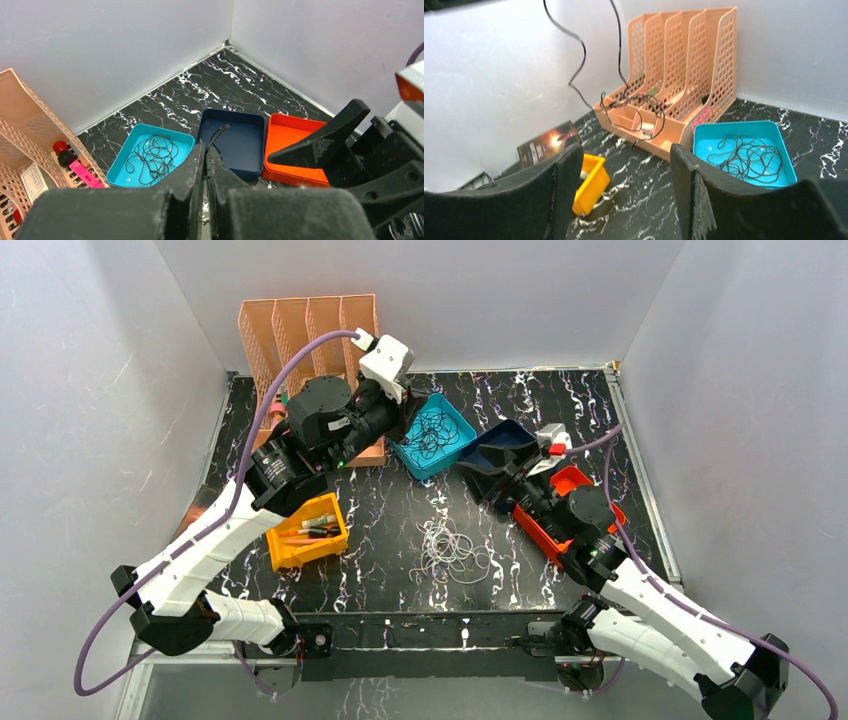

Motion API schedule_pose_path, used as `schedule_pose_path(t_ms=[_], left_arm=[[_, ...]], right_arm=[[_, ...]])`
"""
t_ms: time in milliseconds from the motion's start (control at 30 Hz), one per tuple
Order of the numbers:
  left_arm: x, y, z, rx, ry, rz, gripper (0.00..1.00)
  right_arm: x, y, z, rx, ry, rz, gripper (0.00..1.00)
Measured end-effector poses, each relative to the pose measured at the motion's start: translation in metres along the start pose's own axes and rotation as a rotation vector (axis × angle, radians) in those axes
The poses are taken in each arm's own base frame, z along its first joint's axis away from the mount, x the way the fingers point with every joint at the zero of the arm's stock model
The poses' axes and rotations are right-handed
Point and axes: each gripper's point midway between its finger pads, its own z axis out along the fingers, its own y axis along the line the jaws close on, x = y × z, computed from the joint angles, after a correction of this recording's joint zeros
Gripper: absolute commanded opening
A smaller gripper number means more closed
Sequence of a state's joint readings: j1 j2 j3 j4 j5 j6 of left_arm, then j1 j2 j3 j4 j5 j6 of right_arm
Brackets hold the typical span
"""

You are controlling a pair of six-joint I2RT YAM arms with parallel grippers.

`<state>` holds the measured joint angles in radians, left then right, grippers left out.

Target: Untangle the cables

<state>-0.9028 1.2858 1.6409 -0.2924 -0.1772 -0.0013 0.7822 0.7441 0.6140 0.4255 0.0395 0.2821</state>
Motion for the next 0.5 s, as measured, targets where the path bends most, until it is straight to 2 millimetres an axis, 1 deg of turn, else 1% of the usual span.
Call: schedule_pose_path(t_ms=[133, 200, 267, 500], left_arm=[[0.005, -0.004, 0.0, 0.017, 0.014, -0.012, 0.0], [0.007, -0.006, 0.0, 0.028, 0.02, -0.016, 0.0], [0.009, -0.008, 0.0, 0.039, 0.026, -0.018, 0.0], [0.012, -0.015, 0.0, 0.079, 0.04, -0.029, 0.0]], right_arm=[[-0.022, 0.001, 0.004, 0.011, -0.092, 0.041, 0.72], [-0.028, 0.002, 0.006, 0.007, -0.121, 0.056, 0.72], [-0.031, 0.003, 0.009, 0.002, -0.134, 0.064, 0.71], [-0.029, 0.0, 0.028, 0.02, -0.134, 0.081, 0.69]])
